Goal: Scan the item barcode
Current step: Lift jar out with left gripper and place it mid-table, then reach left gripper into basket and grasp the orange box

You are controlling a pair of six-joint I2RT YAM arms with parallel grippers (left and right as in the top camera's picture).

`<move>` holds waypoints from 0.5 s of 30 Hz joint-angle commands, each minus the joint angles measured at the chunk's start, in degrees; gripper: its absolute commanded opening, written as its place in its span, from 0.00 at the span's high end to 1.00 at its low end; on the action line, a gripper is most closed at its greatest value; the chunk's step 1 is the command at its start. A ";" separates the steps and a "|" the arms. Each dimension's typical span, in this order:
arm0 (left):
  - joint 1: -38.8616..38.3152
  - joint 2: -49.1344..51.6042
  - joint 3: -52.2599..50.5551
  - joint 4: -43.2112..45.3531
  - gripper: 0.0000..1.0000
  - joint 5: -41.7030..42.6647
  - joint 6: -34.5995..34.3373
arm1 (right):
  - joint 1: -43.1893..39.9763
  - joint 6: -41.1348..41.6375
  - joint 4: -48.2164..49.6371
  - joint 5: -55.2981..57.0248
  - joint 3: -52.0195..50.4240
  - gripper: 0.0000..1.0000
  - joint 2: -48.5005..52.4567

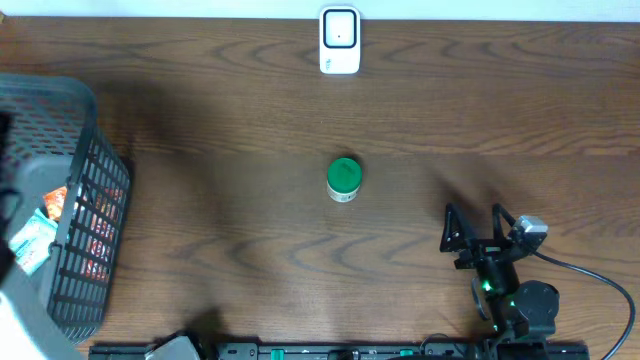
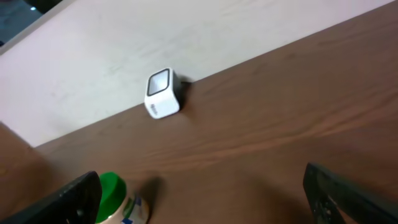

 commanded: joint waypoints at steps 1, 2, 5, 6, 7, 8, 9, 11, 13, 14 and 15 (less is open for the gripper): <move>14.01 6.69 -3.08 -2.23 0.03 11.91 3.08 | 0.66 0.39 -0.20 0.11 -0.09 0.01 -0.11; 15.91 8.52 -3.76 -2.67 0.04 12.98 2.73 | 0.66 0.39 -0.20 0.09 -0.09 0.01 -0.11; 17.31 16.09 -6.03 -4.26 0.04 13.62 -0.35 | 0.66 0.37 -0.20 0.09 -0.09 0.01 -0.11; 17.05 18.18 -6.60 -4.35 0.04 13.44 -1.79 | 0.66 0.39 -0.20 0.09 -0.09 0.01 -0.11; 16.79 20.13 -7.21 -4.35 0.04 13.44 -3.54 | 0.66 0.39 -0.20 0.09 -0.09 0.01 -0.11; 16.46 21.79 -7.80 -4.33 0.04 13.40 -5.42 | 0.66 0.39 -0.20 0.09 -0.09 0.01 -0.11; 16.04 23.78 -8.59 -4.20 0.03 13.35 -8.00 | 0.66 0.39 -0.20 0.09 -0.09 0.01 -0.11; 15.13 26.75 -9.62 -4.02 0.04 12.15 -12.52 | 0.66 0.39 -0.20 0.11 -0.09 0.01 -0.11; 13.94 29.70 -10.21 -3.67 0.04 9.49 -17.00 | 0.66 0.39 -0.20 0.09 -0.09 0.01 -0.11; 12.66 32.17 -10.34 -3.15 0.04 6.99 -20.90 | 0.66 0.39 -0.20 0.11 -0.09 0.01 -0.11; 11.91 33.40 -10.34 -2.60 0.03 6.14 -22.40 | 0.66 0.39 -0.20 0.09 -0.09 0.01 -0.11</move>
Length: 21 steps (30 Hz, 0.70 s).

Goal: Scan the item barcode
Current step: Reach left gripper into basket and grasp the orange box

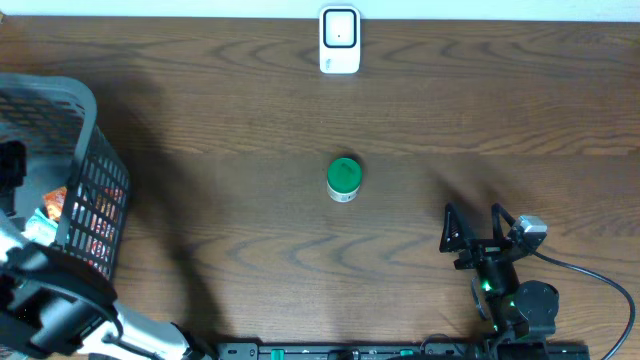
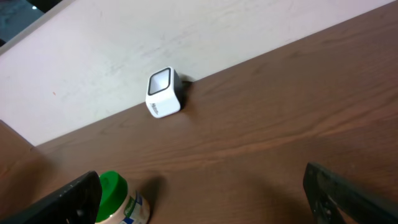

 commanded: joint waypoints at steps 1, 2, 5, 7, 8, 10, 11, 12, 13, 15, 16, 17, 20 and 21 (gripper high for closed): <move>-3.08 3.93 0.07 1.25 0.03 -4.98 -11.23 | 0.28 0.39 -0.20 0.07 -0.09 0.01 -0.11; -3.80 5.03 0.07 1.99 0.03 -4.96 -11.91 | 0.28 0.39 -0.20 0.09 -0.09 0.01 -0.11; -5.79 8.28 0.07 3.13 0.03 -4.96 -14.82 | 0.28 0.39 -0.20 0.07 -0.09 0.01 -0.11; -6.93 10.75 0.07 3.72 0.03 -4.98 -16.87 | 0.28 0.39 -0.20 0.07 -0.09 0.01 -0.11; -7.43 11.96 0.07 4.07 0.03 -4.98 -17.68 | 0.28 0.39 -0.20 0.09 -0.09 0.01 -0.11; -7.98 13.88 0.07 4.72 0.03 -5.01 -19.17 | 0.28 0.39 -0.20 0.07 -0.09 0.01 -0.11; -8.09 14.84 0.07 5.16 0.03 -4.98 -19.69 | 0.28 0.39 -0.20 0.09 -0.09 0.01 -0.11; -8.11 15.85 0.07 5.40 0.03 -5.01 -20.41 | 0.28 0.39 -0.20 0.07 -0.09 0.01 -0.11; -8.11 16.52 0.07 5.42 0.03 -5.01 -21.00 | 0.28 0.39 -0.20 0.09 -0.09 0.01 -0.11; -8.00 18.21 0.07 5.49 0.03 -5.03 -22.18 | 0.28 0.39 -0.20 0.07 -0.09 0.01 -0.11; -7.96 18.91 0.07 5.66 0.02 -5.01 -22.38 | 0.28 0.37 -0.20 0.09 -0.09 0.01 -0.11; -7.96 19.50 0.04 5.99 0.03 -4.98 -22.38 | 0.28 0.39 -0.20 0.07 -0.09 0.01 -0.11; -7.96 21.29 -0.04 7.43 0.02 -4.96 -22.29 | 0.28 0.39 -0.20 0.07 -0.09 0.01 -0.11; -8.00 21.92 -0.04 7.87 0.00 -4.96 -22.29 | 0.28 0.37 -0.20 0.09 -0.09 0.01 -0.11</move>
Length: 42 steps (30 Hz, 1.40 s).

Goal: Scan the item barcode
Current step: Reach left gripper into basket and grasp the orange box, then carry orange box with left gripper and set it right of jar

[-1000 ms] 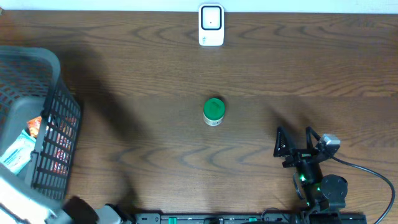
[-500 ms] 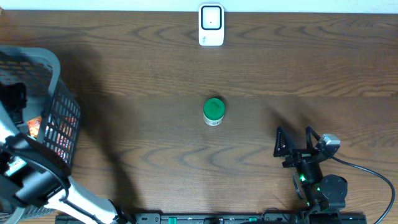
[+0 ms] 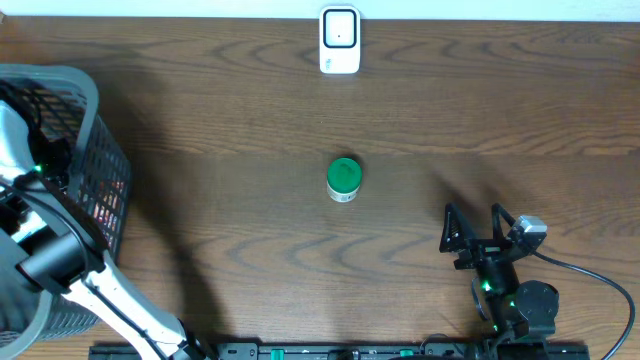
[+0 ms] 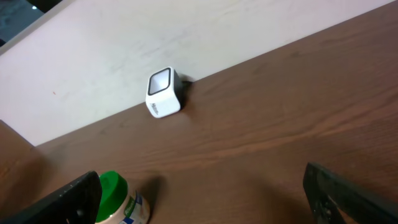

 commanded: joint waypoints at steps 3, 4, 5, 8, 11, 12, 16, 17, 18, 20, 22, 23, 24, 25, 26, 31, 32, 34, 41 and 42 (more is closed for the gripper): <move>-0.35 4.00 -0.02 1.25 0.01 -1.16 -1.62 | 0.28 0.39 -0.20 0.07 -0.09 0.01 -0.11; -0.35 4.44 -0.02 1.36 0.01 -1.18 -1.62 | 0.28 0.39 -0.20 0.09 -0.09 0.01 -0.11; -0.35 5.01 -0.02 1.55 0.01 -1.33 -1.64 | 0.28 0.39 -0.20 0.07 -0.09 0.01 -0.11; -0.35 6.32 -0.02 1.90 0.01 -1.86 -1.62 | 0.28 0.39 -0.20 0.09 -0.09 0.01 -0.11; -0.33 7.89 -0.02 1.88 0.17 -2.23 0.35 | 0.28 0.39 -0.20 0.07 -0.09 0.01 -0.11; -0.33 7.93 -0.02 1.88 0.21 -2.23 1.11 | 0.28 0.39 -0.20 0.09 -0.09 0.01 -0.11; 0.42 6.29 0.11 1.86 0.58 -2.16 5.60 | 0.28 0.39 -0.20 0.07 -0.09 0.01 -0.11; 0.74 5.53 0.26 1.77 0.65 -2.12 6.47 | 0.28 0.39 -0.20 0.09 -0.09 0.01 -0.11; 1.16 4.57 0.68 1.46 0.73 -2.12 7.45 | 0.28 0.39 -0.20 0.09 -0.09 0.01 -0.11; 2.12 2.03 1.73 0.76 0.81 -1.99 9.68 | 0.28 0.39 -0.20 0.07 -0.09 0.01 -0.11; 3.19 -1.40 2.86 -0.11 0.85 -1.57 11.28 | 0.28 0.39 -0.20 0.07 -0.09 0.01 -0.11; 3.82 -3.72 3.54 -0.33 0.86 -0.79 12.28 | 0.28 0.37 -0.20 0.09 -0.09 0.01 -0.11; 4.42 -5.86 4.15 -0.33 0.85 0.31 13.38 | 0.28 0.39 -0.20 0.07 -0.09 0.01 -0.11; 5.20 -8.74 4.98 -0.28 0.85 2.01 14.64 | 0.28 0.39 -0.20 0.07 -0.09 0.01 -0.11; 6.03 -11.85 5.77 -0.28 0.85 4.11 15.32 | 0.28 0.39 -0.20 0.09 -0.09 0.01 -0.11; 9.42 -27.74 9.29 1.75 0.85 19.41 17.42 | 0.28 0.39 -0.20 0.07 -0.09 0.01 -0.11; 9.64 -31.58 9.46 3.37 0.84 24.15 18.21 | 0.28 0.39 -0.20 0.07 -0.09 0.01 -0.11; 8.87 -38.21 9.44 6.40 0.83 32.30 18.40 | 0.28 0.39 -0.20 0.09 -0.09 0.01 -0.11; -25.29 -53.90 9.25 14.47 0.72 34.21 22.86 | 0.28 0.39 -0.20 0.07 -0.09 0.01 -0.11; -33.77 -54.14 8.81 14.51 0.72 30.16 24.02 | 0.28 0.39 -0.20 0.09 -0.09 0.01 -0.11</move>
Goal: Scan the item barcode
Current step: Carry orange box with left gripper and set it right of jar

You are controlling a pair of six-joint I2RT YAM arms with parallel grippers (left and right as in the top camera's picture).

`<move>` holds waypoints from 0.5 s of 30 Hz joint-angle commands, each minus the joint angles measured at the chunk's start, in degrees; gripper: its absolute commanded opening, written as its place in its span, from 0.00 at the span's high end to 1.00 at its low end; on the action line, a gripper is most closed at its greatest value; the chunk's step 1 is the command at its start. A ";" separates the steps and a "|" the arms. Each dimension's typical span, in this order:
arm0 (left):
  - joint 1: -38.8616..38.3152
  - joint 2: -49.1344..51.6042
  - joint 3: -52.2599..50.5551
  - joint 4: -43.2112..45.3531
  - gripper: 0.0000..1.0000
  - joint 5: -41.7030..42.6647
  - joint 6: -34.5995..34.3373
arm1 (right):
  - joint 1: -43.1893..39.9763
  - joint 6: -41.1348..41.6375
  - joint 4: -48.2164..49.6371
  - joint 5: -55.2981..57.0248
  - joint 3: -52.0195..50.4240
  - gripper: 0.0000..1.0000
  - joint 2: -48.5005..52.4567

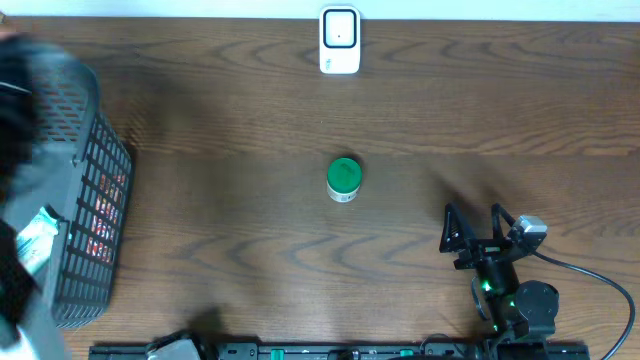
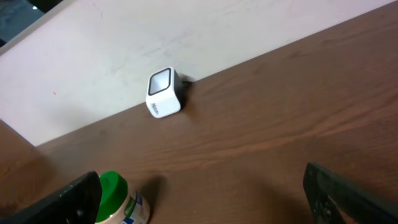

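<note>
A white barcode scanner (image 1: 340, 41) stands at the table's far edge, its window facing up; the right wrist view shows the scanner (image 2: 163, 93) against the wall. A small bottle with a green lid (image 1: 343, 179) stands upright mid-table, and that bottle (image 2: 118, 200) shows beside the left finger (image 2: 71, 200). My right gripper (image 1: 472, 216) rests open near the front right, right of the bottle, nothing between its fingers. My left arm (image 1: 18, 110) is a dark blur over the basket; its gripper cannot be made out.
A dark mesh basket (image 1: 95, 215) stands at the left edge with packaged items inside, one teal and white (image 1: 32, 245). A pale wall (image 2: 124, 43) runs behind the scanner. The right arm's cable (image 1: 590, 275) trails along the front right.
My left arm, then stretched along the basket's left side with its pale links showing, is now a dark blur at the basket's far left. The basket sits slightly differently. Bottle, scanner and right gripper are unchanged.
At the oldest moment the left arm barely showed at the left edge by the basket. Then it lay across the basket's near side, later along its left side, and now blurs over its far end. The bottle, scanner and open right gripper stayed put throughout.
</note>
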 commanded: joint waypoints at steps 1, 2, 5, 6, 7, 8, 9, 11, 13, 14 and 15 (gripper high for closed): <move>-28.09 0.17 -2.14 -0.24 0.72 -8.72 5.68 | 0.28 0.39 -0.20 0.09 -0.09 0.01 -0.09; -34.95 0.68 -2.95 -0.22 0.72 -14.34 5.66 | 0.28 0.39 -0.20 0.09 -0.09 0.01 -0.09; -54.40 4.98 -6.62 0.00 0.72 -35.45 4.72 | 0.28 0.39 -0.20 0.09 -0.09 0.01 -0.09; -58.01 6.84 -7.65 0.04 0.69 -39.28 3.26 | 0.28 0.39 -0.20 0.09 -0.09 0.01 -0.09; -60.85 8.98 -8.59 0.28 0.68 -41.51 1.68 | 0.28 0.39 -0.20 0.09 -0.09 0.01 -0.09; -63.36 11.87 -9.42 0.96 0.68 -42.45 0.52 | 0.28 0.39 -0.20 0.09 -0.09 0.01 -0.09; -65.20 15.04 -9.86 2.01 0.68 -42.07 0.42 | 0.28 0.39 -0.20 0.09 -0.09 0.01 -0.09; -67.67 21.66 -9.94 4.57 0.68 -39.80 0.42 | 0.28 0.39 -0.20 0.09 -0.09 0.01 -0.09; -69.64 29.40 -9.94 9.33 0.68 -34.99 0.72 | 0.28 0.37 -0.20 0.11 -0.09 0.01 -0.09; -70.16 32.72 -9.94 11.61 0.68 -33.00 1.29 | 0.28 0.39 -0.20 0.11 -0.09 0.01 -0.09; -70.44 36.13 -9.94 13.99 0.68 -31.04 2.10 | 0.28 0.39 -0.20 0.11 -0.09 0.01 -0.09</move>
